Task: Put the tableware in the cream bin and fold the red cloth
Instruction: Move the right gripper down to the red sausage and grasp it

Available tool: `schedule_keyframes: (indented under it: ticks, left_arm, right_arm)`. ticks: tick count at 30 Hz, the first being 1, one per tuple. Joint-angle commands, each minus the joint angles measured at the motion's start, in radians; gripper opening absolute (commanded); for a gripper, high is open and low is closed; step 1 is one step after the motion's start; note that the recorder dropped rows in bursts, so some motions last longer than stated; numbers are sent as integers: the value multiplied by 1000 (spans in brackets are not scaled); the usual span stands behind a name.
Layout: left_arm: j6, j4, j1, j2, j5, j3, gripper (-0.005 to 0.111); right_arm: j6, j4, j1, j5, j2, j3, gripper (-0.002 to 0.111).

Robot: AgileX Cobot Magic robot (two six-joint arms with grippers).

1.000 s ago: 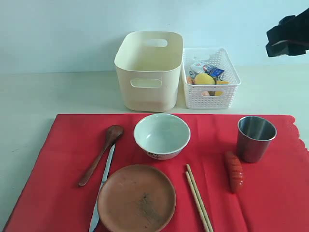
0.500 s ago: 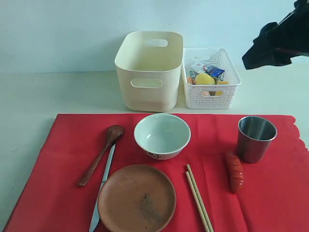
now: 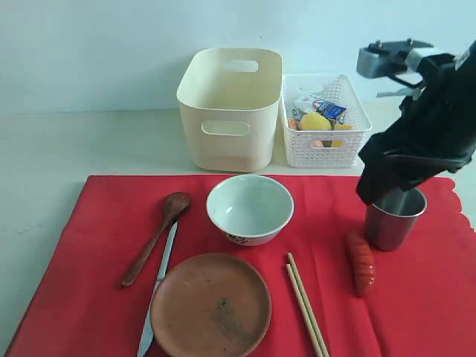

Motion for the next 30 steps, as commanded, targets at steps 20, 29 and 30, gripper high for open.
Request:
schedule_keyframes:
  ticks: [20, 29, 30]
  left_arm:
    - [1, 1, 3, -6, -7, 3, 0]
    - [1, 1, 3, -6, -7, 3, 0]
    - [1, 1, 3, -6, -7, 3, 0]
  right_arm:
    - [361, -245, 183, -206, 131, 156, 57]
    - [524, -349, 193, -232, 241, 156, 57]
    - [524, -349, 193, -239, 252, 156, 57]
